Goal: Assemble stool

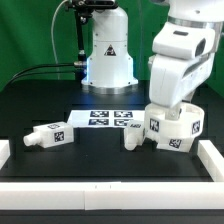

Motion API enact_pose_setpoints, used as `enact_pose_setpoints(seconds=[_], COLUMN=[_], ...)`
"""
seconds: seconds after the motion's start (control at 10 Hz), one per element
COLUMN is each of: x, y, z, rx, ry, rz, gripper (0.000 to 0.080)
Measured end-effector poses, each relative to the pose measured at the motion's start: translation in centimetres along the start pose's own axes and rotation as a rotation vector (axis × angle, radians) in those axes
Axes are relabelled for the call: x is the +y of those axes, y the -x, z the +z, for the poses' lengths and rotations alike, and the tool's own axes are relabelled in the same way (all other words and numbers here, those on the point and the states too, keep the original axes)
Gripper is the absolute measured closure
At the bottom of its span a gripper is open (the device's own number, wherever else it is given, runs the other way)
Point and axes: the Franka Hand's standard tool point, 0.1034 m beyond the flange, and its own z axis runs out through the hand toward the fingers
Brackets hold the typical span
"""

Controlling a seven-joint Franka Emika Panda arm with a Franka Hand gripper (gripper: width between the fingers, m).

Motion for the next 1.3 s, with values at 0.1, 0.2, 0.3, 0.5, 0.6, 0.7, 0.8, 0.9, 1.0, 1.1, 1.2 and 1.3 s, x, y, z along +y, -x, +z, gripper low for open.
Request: enact_pose_setpoints(seconds=[0.1, 0.2, 0.3, 0.5, 0.6, 0.7, 0.8, 0.9, 1.0, 1.1, 1.2, 1.3], x=[-0.1, -0.1, 0.0, 2.5, 3.7, 4.2, 4.1, 4.1, 4.1, 4.1, 4.7, 5.8], y=[0.0, 0.0, 0.1, -1.4, -1.9, -1.8, -1.7, -1.8, -1.7, -1.7, -2.2, -3.3], z=[0.0, 0.1, 0.3, 2.8, 3.3, 3.2, 3.3, 3.4, 3.4, 3.7, 4.2, 4.3], rx=[-0.001, -0.002, -0.004, -0.004, 0.011, 0.038, 0.034, 0.034, 0.034, 0.033, 0.037, 0.05], ry=[-0.001, -0.002, -0.004, -0.022, -0.028, -0.045, -0.046, -0.046, -0.047, -0.049, -0.049, -0.038], rz=[0.002, 0.003, 0.004, 0.026, 0.024, 0.011, 0.017, 0.016, 0.017, 0.015, 0.011, 0.012], gripper=[0.0475, 0.0475, 0.0475, 0.0475, 0.0475, 0.0475, 0.0475, 0.0475, 0.0475, 0.0475, 0.0475, 0.0475])
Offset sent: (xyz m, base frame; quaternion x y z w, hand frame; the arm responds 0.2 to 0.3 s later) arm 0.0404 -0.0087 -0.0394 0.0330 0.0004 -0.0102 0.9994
